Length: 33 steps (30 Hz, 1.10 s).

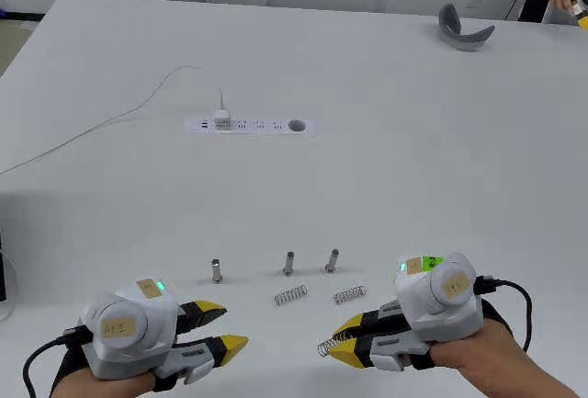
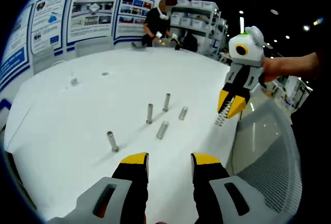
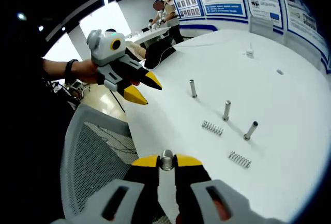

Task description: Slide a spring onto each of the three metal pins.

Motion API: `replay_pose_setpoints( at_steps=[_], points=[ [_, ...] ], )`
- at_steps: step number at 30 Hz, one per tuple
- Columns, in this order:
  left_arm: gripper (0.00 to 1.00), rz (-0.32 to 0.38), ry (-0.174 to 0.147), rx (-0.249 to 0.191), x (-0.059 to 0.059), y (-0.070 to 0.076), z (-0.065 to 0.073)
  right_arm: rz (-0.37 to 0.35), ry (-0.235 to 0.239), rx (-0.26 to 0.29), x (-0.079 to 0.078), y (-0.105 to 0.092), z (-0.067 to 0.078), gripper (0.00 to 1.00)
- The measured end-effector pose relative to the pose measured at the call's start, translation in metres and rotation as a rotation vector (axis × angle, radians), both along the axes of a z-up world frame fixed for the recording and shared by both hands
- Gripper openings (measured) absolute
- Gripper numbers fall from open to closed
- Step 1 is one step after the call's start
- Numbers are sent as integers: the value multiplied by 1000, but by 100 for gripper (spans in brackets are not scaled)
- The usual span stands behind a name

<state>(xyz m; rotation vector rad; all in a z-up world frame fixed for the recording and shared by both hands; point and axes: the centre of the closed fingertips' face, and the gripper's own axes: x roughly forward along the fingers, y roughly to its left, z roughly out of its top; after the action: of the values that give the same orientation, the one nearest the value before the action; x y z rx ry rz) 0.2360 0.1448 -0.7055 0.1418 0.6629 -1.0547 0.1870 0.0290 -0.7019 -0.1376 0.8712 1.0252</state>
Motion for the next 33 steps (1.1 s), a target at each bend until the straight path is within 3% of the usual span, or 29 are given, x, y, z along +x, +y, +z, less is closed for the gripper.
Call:
replay_pose_setpoints(
  at_steps=[11, 24, 33],
  points=[
    [40, 105, -7, 14, 18, 30, -4, 34, -9, -49, 25, 8, -2, 13],
    [52, 159, -9, 35, 26, 55, -10, 105, -13, -98, 54, 32, -8, 12],
    [60, 197, -3, 24, 32, 69, -12, 154, -19, -105, 78, 56, -9, 13]
  ],
)
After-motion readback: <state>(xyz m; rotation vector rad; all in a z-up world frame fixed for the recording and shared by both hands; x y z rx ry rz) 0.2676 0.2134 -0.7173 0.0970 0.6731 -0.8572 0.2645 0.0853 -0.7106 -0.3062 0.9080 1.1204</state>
